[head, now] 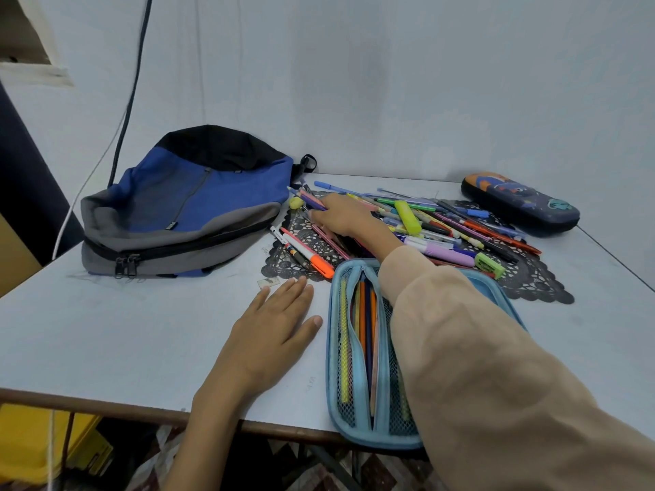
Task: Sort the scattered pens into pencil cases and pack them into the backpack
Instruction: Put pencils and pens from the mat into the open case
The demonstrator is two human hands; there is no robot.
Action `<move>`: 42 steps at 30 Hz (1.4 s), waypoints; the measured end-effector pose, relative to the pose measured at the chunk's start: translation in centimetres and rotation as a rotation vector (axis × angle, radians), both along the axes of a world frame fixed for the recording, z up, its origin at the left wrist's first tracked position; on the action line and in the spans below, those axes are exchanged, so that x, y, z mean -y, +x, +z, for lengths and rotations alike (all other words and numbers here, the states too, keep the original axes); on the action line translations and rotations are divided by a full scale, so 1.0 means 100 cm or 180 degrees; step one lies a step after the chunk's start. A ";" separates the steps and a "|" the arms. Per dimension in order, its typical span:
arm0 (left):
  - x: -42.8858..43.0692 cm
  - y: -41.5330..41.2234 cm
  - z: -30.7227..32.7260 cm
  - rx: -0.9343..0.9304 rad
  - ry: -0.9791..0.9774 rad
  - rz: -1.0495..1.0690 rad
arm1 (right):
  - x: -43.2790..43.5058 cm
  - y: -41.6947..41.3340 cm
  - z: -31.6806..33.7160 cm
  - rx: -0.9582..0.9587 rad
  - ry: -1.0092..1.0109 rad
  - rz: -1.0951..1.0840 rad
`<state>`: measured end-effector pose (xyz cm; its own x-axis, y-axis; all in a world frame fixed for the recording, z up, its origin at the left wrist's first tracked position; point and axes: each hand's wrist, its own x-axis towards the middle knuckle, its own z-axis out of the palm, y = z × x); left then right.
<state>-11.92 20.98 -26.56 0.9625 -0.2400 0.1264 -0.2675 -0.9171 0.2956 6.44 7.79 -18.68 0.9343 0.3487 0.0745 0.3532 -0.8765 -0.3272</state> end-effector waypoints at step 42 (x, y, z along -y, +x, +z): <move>0.001 0.000 -0.002 0.0022 0.0294 -0.0029 | 0.081 -0.005 0.044 -0.1059 0.2112 -0.0231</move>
